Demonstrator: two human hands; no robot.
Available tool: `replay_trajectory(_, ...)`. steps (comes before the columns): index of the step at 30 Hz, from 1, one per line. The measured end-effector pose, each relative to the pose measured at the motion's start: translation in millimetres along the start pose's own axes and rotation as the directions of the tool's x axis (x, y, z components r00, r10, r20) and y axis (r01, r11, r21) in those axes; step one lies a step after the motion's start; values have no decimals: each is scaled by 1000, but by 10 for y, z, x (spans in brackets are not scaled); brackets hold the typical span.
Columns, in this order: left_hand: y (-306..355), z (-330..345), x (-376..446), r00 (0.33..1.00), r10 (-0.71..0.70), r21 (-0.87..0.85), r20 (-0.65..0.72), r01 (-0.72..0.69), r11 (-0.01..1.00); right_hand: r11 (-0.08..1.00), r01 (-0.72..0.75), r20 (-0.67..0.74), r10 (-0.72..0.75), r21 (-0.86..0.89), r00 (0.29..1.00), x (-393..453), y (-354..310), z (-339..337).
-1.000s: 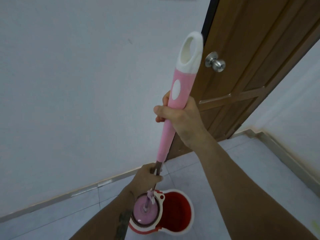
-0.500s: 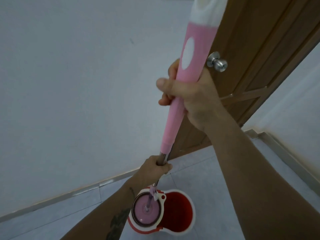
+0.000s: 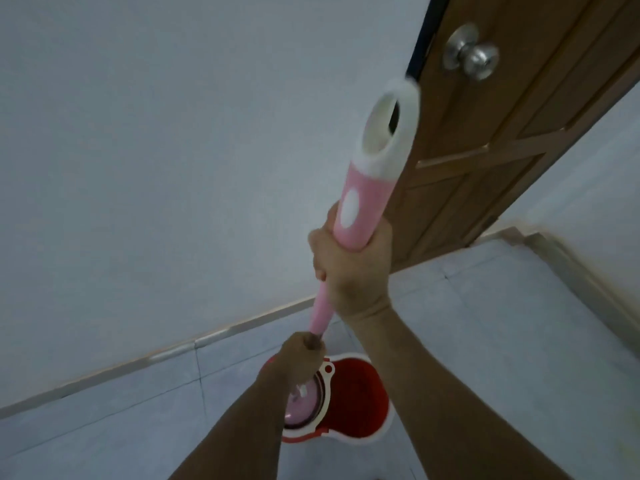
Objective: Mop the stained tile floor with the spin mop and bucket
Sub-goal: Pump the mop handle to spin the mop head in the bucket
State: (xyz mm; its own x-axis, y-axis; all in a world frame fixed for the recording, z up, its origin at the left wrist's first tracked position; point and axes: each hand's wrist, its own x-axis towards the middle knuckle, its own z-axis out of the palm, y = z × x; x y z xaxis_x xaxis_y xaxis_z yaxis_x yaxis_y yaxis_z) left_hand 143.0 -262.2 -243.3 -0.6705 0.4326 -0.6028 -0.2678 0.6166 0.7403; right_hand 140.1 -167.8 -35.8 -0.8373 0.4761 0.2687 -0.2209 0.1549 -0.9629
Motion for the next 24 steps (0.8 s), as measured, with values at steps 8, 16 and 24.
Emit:
replay_trajectory(8,-11,-109,-340,999,33,134,7,-33,990,975,-208,175,218,-74,960,-217,-121,-288)
replay_trajectory(16,264,-76,-377,994,104,123,-18,-101,987,983,-163,202,176,-78,963,-122,-444,-353)
replay_trajectory(24,294,-76,-372,993,122,109,-3,-121,987,985,-145,182,161,-97,970,-117,-512,-377)
